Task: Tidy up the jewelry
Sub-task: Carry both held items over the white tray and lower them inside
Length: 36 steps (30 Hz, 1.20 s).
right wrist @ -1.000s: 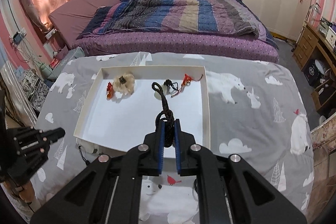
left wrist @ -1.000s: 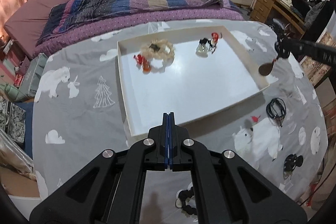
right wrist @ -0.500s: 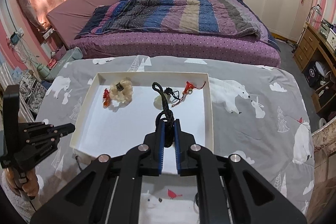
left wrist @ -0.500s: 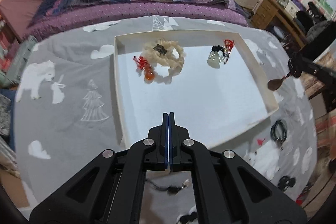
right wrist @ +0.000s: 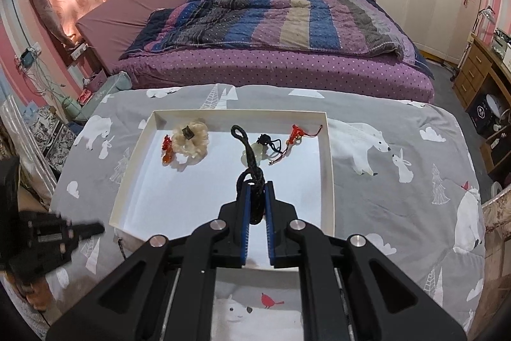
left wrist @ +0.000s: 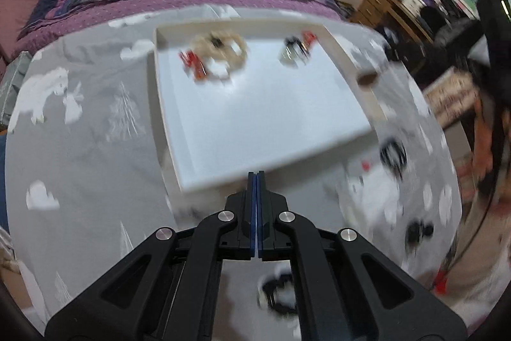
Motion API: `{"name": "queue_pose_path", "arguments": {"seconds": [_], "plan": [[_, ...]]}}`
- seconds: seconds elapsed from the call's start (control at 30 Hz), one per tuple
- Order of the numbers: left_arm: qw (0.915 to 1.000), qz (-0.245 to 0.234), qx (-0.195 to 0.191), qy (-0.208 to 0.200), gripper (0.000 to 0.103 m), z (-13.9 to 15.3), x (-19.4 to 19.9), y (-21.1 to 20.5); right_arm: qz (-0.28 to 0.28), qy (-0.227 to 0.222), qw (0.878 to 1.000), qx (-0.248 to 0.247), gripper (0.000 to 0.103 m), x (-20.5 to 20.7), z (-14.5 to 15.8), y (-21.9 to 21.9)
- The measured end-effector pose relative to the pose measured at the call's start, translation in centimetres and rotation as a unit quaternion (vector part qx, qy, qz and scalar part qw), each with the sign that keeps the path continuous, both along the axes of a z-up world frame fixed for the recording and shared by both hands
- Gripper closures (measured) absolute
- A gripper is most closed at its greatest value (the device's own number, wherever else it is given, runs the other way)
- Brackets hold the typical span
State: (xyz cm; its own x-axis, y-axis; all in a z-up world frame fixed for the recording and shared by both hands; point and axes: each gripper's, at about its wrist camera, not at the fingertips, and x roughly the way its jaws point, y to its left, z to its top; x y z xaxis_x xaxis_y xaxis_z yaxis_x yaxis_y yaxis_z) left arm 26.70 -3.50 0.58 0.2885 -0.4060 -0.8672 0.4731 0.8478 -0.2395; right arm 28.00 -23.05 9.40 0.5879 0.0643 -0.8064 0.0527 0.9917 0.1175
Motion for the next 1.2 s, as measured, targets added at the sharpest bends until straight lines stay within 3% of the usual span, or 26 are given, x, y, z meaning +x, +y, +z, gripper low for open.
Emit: {"name": "queue_pose_path", "arguments": {"seconds": [0.13, 0.3, 0.4, 0.43, 0.47, 0.5, 0.63, 0.8, 0.93, 1.03, 1.2], "plan": [[0.9987, -0.040, 0.031, -0.012, 0.103, -1.9, -4.7, -0.3, 0.011, -0.004, 1.000, -0.003, 0.094, -1.8, 0.2, 0.5], [0.9961, -0.071, 0.049, 0.016, 0.103, -4.7, -8.1, -0.9, 0.018, -0.006, 1.000, -0.004, 0.094, -3.5, 0.4, 0.9], [0.9955, -0.077, 0.053, 0.012, 0.074, -5.3, -9.2, -1.0, 0.018, -0.006, 1.000, -0.001, 0.094, -3.9, 0.3, 0.8], [0.9951, -0.077, 0.062, 0.001, 0.058, -5.4, -9.5, -1.2, 0.018, -0.005, 1.000, 0.000, 0.094, -3.9, 0.3, 0.8], [0.9948, -0.074, 0.069, -0.008, 0.049, -5.5, -9.6, -1.3, 0.018, -0.004, 1.000, 0.002, 0.094, -4.0, 0.1, 0.8], [0.9946, -0.073, 0.073, -0.014, 0.047, -5.5, -9.6, -1.3, 0.018, -0.003, 1.000, 0.003, 0.094, -4.0, 0.0, 0.8], [0.9930, -0.087, 0.078, -0.021, 0.048, -6.2, -9.3, -1.9, 0.015, 0.003, 1.000, 0.008, 0.094, -4.0, -0.6, 0.5], [0.9905, -0.104, 0.088, -0.018, 0.058, -7.6, -8.9, -2.2, 0.011, 0.009, 1.000, 0.011, 0.094, -3.9, -1.2, 0.1], [0.9882, -0.121, 0.091, -0.026, 0.070, -7.7, -9.9, -2.5, 0.009, 0.011, 1.000, 0.012, 0.094, -3.7, -1.4, -0.2], [0.9862, -0.133, 0.093, -0.031, 0.090, -7.7, -10.7, -3.2, 0.007, 0.011, 1.000, 0.013, 0.094, -3.6, -1.7, -0.3], [0.9882, -0.122, 0.088, -0.028, 0.093, -7.0, -10.3, -3.4, 0.005, 0.013, 1.000, 0.013, 0.094, -3.2, -2.1, -0.4]]}}
